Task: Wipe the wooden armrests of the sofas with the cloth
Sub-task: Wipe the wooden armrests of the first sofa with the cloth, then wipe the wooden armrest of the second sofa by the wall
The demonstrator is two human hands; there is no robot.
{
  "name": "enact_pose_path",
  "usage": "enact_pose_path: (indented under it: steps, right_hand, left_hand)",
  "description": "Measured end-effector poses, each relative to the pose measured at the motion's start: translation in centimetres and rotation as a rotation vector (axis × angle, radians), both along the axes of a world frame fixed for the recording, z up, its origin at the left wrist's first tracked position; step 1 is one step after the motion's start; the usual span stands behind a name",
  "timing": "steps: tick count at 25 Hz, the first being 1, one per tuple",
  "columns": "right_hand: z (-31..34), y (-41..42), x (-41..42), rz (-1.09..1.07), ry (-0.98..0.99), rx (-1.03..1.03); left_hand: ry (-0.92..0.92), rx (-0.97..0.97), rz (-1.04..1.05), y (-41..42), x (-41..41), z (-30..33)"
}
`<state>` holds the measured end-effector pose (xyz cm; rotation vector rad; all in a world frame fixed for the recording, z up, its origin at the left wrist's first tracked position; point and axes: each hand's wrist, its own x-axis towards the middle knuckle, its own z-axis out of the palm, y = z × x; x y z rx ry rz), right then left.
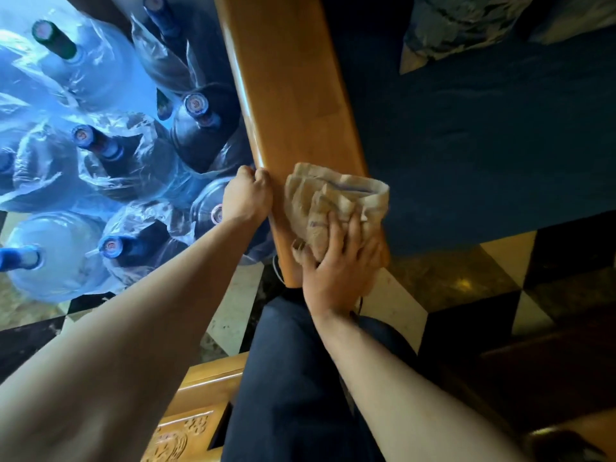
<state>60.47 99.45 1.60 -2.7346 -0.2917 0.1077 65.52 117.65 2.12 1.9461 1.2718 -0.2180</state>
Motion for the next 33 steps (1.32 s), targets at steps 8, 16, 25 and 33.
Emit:
enact_pose_path:
  steps: [8, 16, 25, 33]
  right_hand:
    - [-2.4, -6.3, 0.6, 0.893, -0.097, 0.055]
    - [-0.6, -19.9, 12.9, 0.254, 0.256, 0.111]
    - [7.8, -30.0, 12.4, -0.349, 0.261, 0.488]
    - [15.4, -43.9, 18.3, -0.729, 0.071, 0.566]
  left_hand:
    - [0.004, 0.120, -0.015, -0.7, 0.2, 0.6]
    - [0.112, 0.458, -0.406, -7.6, 1.6, 2.8]
    - [-0.014, 0.536, -0.815, -23.5, 9.3, 11.7]
    - [-0.200, 0.495, -1.335, -40.8, 20.8, 16.6]
